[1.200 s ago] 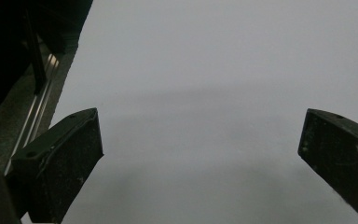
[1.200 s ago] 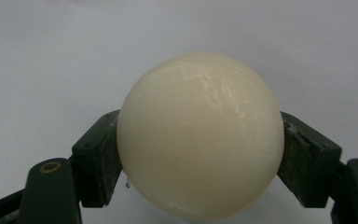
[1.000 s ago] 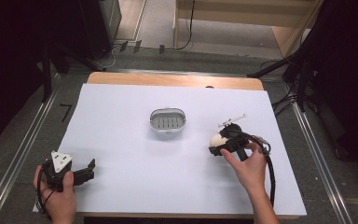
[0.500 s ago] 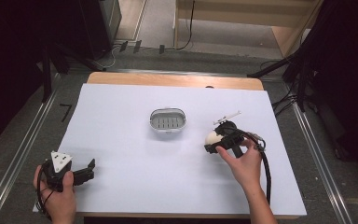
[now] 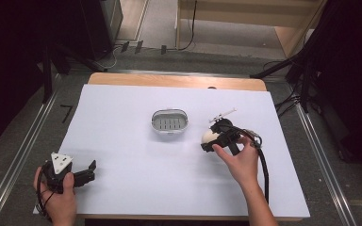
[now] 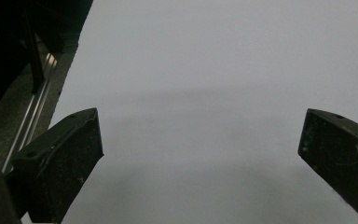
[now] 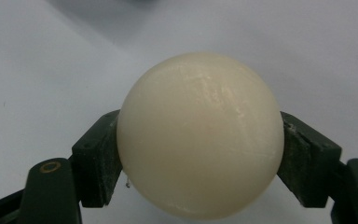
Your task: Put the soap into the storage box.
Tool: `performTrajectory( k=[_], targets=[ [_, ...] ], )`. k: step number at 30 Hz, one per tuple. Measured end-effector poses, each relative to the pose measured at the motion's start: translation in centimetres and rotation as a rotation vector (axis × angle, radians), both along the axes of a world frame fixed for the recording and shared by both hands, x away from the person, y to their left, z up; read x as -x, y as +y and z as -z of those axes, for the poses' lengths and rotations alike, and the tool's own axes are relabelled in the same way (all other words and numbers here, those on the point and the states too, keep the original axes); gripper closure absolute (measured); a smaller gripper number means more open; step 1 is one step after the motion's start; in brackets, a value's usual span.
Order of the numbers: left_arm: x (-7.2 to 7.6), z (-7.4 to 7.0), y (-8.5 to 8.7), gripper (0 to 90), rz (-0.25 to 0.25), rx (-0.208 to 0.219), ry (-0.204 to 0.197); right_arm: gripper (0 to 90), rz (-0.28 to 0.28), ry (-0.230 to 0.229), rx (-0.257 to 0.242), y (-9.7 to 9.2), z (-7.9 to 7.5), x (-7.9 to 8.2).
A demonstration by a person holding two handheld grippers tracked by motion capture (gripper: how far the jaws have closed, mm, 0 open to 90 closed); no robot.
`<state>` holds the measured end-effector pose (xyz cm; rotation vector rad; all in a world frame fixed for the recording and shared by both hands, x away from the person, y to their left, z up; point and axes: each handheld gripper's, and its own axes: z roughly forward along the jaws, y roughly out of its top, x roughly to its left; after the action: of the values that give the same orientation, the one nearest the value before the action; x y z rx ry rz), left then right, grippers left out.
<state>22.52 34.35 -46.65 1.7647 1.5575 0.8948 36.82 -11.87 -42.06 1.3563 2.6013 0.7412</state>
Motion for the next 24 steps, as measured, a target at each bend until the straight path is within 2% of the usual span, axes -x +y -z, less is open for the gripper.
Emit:
performTrajectory(
  k=[7,24],
  targets=[
    [0.0,0.0,0.0,0.1,-0.001,0.001,0.0,25.0,-0.013,0.002,-0.003,0.6,-0.1,-0.3],
    [0.0,0.0,0.1,0.1,0.002,0.006,-0.002,25.0,-0.043,-0.011,-0.006,2.7,-1.4,-1.1]
  ],
)
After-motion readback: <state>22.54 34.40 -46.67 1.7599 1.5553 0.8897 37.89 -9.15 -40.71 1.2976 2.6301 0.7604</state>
